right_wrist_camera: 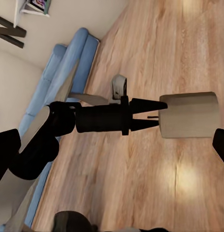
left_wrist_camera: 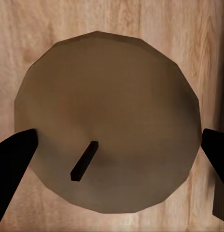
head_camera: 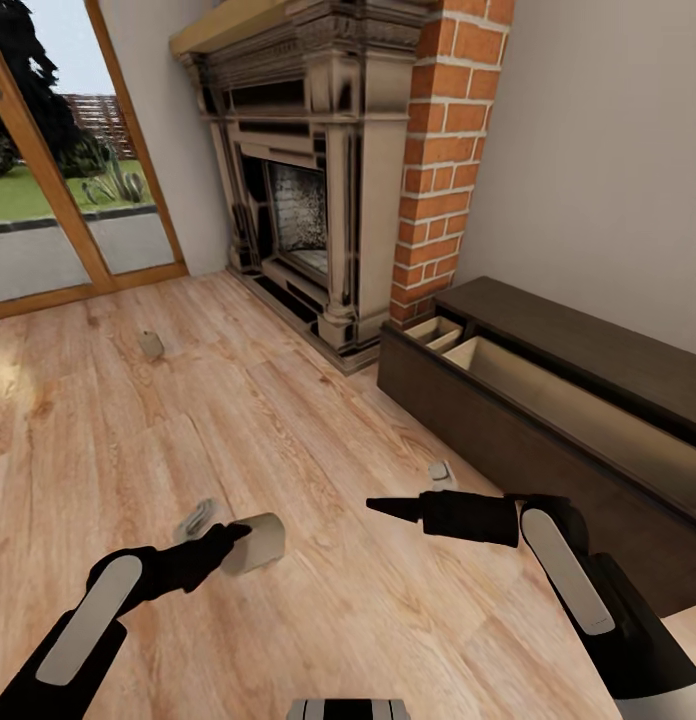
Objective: Place each of the two pumpkins and all three candles from the living room inside a cabinet in the living room (use any cabinet), then make sure every cabinet is closed, and position the cauldron so it is next to a table in the living room.
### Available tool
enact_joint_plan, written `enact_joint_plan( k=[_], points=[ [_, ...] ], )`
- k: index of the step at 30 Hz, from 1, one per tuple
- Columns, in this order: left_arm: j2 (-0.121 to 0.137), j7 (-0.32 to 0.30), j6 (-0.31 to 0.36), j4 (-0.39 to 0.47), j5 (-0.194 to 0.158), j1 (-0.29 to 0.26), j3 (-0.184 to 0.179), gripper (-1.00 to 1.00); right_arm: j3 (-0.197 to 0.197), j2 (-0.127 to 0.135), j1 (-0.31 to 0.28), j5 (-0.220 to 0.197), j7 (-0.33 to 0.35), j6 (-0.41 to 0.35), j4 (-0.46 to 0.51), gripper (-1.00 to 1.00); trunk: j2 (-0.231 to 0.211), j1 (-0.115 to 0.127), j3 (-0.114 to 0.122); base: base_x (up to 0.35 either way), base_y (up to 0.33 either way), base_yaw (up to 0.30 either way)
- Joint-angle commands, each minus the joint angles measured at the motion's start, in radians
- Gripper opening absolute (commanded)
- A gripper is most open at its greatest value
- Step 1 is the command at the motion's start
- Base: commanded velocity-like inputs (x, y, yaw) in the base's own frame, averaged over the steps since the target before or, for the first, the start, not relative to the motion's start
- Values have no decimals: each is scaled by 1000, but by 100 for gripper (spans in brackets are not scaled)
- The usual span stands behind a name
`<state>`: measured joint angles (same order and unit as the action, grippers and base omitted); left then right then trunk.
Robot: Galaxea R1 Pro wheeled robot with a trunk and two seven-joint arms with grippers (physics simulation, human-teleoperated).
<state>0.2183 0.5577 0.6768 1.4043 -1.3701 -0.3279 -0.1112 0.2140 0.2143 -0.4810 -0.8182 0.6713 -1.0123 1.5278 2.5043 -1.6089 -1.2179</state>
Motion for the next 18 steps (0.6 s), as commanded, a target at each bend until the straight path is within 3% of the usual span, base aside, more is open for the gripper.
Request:
enact_joint_plan(
  k=[1,18],
  points=[
    [1,10,1,0,-12,0,-1,-100,1,1,-1,3,4,-1,0,100,0,1,3,0,0,0],
    [3,13,7,1,-30,0,13,-100,-2,0,-1,-3,2,-1,0,100,-3,7,61,0,0,0]
  ],
)
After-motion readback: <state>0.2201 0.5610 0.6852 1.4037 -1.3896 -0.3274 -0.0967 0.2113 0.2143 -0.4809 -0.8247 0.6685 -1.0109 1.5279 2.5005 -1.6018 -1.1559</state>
